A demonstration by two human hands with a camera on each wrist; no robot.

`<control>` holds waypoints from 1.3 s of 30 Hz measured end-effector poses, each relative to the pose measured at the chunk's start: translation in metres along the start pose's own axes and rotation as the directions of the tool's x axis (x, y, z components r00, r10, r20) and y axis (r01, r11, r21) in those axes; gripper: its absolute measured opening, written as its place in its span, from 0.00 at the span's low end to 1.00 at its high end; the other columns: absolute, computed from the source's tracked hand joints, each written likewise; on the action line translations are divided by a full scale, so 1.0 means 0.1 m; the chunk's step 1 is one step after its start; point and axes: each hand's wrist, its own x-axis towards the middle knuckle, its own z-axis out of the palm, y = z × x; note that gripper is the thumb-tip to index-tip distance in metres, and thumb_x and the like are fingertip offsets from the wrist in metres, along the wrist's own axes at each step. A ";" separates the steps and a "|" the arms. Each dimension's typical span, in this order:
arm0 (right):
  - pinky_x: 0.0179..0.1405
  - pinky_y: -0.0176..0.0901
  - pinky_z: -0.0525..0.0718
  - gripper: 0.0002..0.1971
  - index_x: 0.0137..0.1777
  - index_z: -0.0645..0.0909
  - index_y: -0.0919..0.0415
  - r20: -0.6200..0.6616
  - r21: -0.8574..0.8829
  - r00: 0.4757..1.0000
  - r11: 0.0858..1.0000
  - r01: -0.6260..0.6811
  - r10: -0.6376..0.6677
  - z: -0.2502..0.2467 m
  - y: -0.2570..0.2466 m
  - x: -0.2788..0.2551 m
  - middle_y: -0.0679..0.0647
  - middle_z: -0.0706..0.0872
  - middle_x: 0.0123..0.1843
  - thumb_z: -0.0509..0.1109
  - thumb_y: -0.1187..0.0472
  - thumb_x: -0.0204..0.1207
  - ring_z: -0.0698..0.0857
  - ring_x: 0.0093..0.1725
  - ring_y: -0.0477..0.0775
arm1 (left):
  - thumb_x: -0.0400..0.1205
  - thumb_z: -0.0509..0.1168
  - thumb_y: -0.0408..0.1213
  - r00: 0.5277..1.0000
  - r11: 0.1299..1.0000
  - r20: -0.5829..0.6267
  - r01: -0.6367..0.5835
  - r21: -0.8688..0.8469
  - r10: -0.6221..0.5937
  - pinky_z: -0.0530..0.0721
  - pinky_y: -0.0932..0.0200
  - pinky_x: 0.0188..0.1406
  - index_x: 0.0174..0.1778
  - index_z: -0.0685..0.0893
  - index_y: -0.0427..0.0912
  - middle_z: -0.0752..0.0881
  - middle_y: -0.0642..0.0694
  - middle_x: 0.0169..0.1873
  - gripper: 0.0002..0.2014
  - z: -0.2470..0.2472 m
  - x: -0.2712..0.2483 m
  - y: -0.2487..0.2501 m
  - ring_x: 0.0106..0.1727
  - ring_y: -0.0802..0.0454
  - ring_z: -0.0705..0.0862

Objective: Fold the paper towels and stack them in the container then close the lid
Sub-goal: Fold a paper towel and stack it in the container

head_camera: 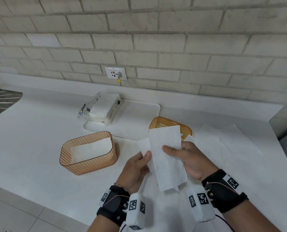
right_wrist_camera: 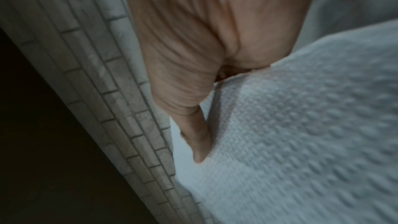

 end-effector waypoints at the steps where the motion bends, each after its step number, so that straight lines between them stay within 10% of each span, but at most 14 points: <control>1: 0.69 0.59 0.87 0.21 0.65 0.89 0.67 -0.020 -0.006 1.000 1.000 -0.001 0.000 -0.01 0.00 0.00 0.60 0.94 0.63 0.80 0.58 0.74 0.92 0.64 0.61 | 0.84 0.74 0.46 1.000 0.999 -0.016 0.017 -0.037 -0.018 0.88 0.45 0.65 0.73 0.84 0.33 0.89 0.35 0.68 0.26 0.03 -0.01 -0.01 0.69 0.38 0.89; 6: 0.74 0.62 0.85 0.19 0.66 0.89 0.64 -0.052 -0.090 0.997 0.994 -0.055 0.050 0.01 0.09 -0.04 0.59 0.94 0.62 0.79 0.55 0.79 0.93 0.64 0.59 | 0.90 0.67 0.41 0.992 0.997 -0.127 0.015 -0.075 -0.025 0.83 0.30 0.73 0.73 0.85 0.37 0.91 0.35 0.64 0.18 0.11 -0.03 -0.06 0.66 0.34 0.90; 14: 0.69 0.59 0.89 0.13 0.62 0.90 0.53 -0.105 -0.315 0.992 0.944 -0.094 0.063 0.24 0.27 -0.01 0.47 0.96 0.55 0.81 0.51 0.80 0.94 0.57 0.48 | 0.84 0.55 0.72 0.976 0.970 -0.133 0.147 -0.194 -0.175 0.81 0.34 0.76 0.72 0.88 0.43 0.91 0.35 0.65 0.38 0.23 -0.07 -0.12 0.68 0.36 0.90; 21: 0.74 0.53 0.85 0.40 0.79 0.71 0.41 -0.048 -0.355 0.997 0.932 -0.070 0.057 0.18 0.44 0.10 0.42 0.84 0.72 0.87 0.49 0.70 0.84 0.71 0.46 | 0.86 0.71 0.38 0.970 0.988 -0.220 0.074 -0.137 -0.103 0.87 0.31 0.68 0.71 0.86 0.34 0.92 0.31 0.61 0.19 0.03 -0.11 -0.18 0.63 0.30 0.91; 24: 0.76 0.45 0.77 0.38 0.81 0.72 0.39 -0.073 -0.666 0.997 0.745 -0.051 0.002 -0.15 0.38 0.14 0.40 0.79 0.77 0.84 0.41 0.72 0.77 0.78 0.45 | 0.86 0.72 0.44 0.957 0.969 -0.258 0.070 -0.235 -0.132 0.83 0.32 0.74 0.73 0.85 0.35 0.91 0.33 0.64 0.22 -0.22 -0.14 -0.11 0.67 0.32 0.89; 30: 0.80 0.47 0.69 0.55 0.88 0.65 0.46 0.039 -0.998 0.998 0.053 0.036 0.054 -0.33 0.46 0.30 0.45 0.70 0.83 0.88 0.38 0.63 0.68 0.80 0.53 | 0.85 0.73 0.52 0.970 0.972 -0.228 0.028 -0.233 -0.083 0.79 0.31 0.77 0.75 0.84 0.33 0.88 0.29 0.68 0.29 -0.70 -0.34 0.03 0.71 0.30 0.86; 34: 0.79 0.50 0.70 0.59 0.88 0.63 0.48 0.020 -0.996 0.996 -0.080 0.027 0.084 -0.23 0.38 0.44 0.49 0.74 0.81 0.90 0.38 0.59 0.70 0.80 0.56 | 0.58 0.91 0.55 0.985 0.998 -0.161 0.065 -0.023 -0.068 0.88 0.33 0.64 0.67 0.87 0.29 0.90 0.26 0.62 0.47 -0.88 -0.43 -0.02 0.61 0.29 0.91; 39: 0.63 0.46 0.83 0.44 0.75 0.75 0.49 -0.044 -0.998 0.984 0.029 -0.050 0.171 -0.18 0.27 0.50 0.50 0.84 0.70 0.92 0.48 0.60 0.83 0.66 0.54 | 0.64 0.88 0.47 0.994 0.999 -0.102 0.033 0.016 -0.031 0.93 0.44 0.47 0.51 0.95 0.32 0.92 0.27 0.56 0.26 -0.84 -0.54 -0.12 0.52 0.34 0.94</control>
